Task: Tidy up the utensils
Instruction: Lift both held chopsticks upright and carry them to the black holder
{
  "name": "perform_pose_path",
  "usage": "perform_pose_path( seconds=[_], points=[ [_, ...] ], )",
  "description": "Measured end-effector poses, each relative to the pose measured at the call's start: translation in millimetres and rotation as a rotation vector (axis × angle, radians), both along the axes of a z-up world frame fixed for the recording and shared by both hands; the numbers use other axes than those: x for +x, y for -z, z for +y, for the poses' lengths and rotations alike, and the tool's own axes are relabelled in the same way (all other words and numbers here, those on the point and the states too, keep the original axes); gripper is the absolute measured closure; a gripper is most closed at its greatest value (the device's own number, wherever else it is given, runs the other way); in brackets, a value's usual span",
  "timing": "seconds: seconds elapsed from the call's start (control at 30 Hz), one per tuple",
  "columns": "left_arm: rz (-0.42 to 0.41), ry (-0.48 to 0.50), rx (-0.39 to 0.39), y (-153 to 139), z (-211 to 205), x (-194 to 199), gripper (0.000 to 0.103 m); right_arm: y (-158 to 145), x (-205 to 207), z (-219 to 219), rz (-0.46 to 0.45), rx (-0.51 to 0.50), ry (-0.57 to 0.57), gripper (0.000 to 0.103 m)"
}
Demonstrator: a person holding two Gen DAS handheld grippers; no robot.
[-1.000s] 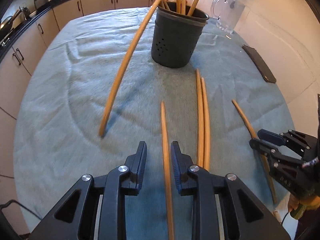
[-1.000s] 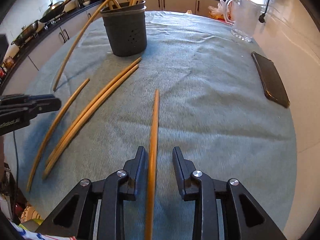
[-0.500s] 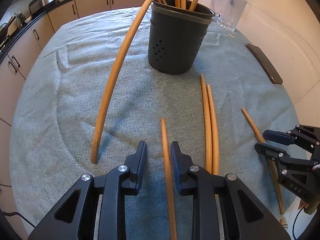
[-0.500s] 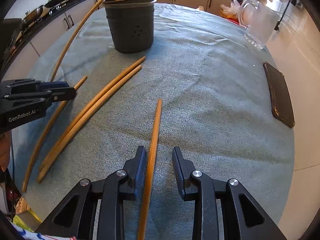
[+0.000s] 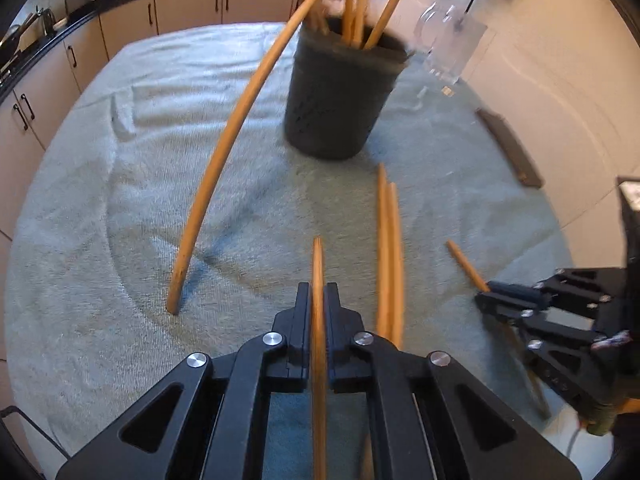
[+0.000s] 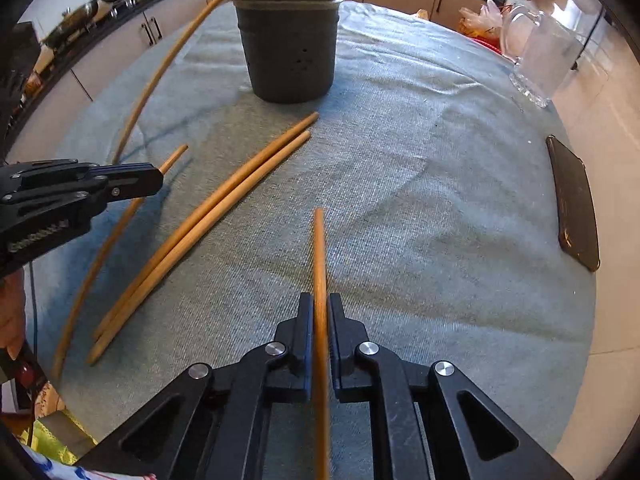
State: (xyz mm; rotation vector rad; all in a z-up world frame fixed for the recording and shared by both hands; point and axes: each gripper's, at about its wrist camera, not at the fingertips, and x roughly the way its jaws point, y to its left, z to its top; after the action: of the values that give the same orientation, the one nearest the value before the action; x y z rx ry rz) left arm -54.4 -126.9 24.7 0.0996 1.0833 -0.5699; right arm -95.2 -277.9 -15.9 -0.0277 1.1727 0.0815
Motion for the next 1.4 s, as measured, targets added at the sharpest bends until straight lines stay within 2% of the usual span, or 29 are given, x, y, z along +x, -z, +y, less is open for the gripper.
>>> perform_pose_path(
  seconds=[0.1,0.27,0.37,0.57,0.7,0.8,1.0,1.4],
  points=[
    [-0.041,0.0,-0.046,-18.0,6.5,-8.6,0.098,-10.2,-11.6,-5.6,-0.063,0.019,0.019,0.096],
    [-0.066,-0.019,-0.151,-44.3,28.0,-25.9,0.098,-42.0,-34.9,-15.7,-0.219,0.011,0.057,0.096],
    [-0.084,-0.046,-0.2,-57.3,44.0,-33.9,0.098,-63.8,-47.1,-21.1,-0.318,0.058,0.093,0.096],
    [-0.18,-0.079,-0.201,-81.9,54.2,-51.3,0.098,-93.8,-70.4,-16.0,-0.453,0.114,0.117,0.096],
    [-0.213,-0.074,-0.176,-84.1,51.2,-60.3,0.098,-95.0,-73.8,-13.2,-0.473,0.125,0.118,0.096],
    [-0.235,-0.068,-0.187,-92.0,53.1,-69.4,0.098,-99.2,-83.7,-14.3,-0.498,0.141,0.129,0.096],
    [-0.363,-0.054,-0.167,-113.3,52.3,-97.6,0.098,-110.0,-102.6,-15.8,-0.547,0.162,0.128,0.096],
    [-0.467,-0.049,-0.213,-141.0,56.8,-132.3,0.098,-121.8,-121.8,-10.5,-0.603,0.188,0.127,0.096]
  ],
)
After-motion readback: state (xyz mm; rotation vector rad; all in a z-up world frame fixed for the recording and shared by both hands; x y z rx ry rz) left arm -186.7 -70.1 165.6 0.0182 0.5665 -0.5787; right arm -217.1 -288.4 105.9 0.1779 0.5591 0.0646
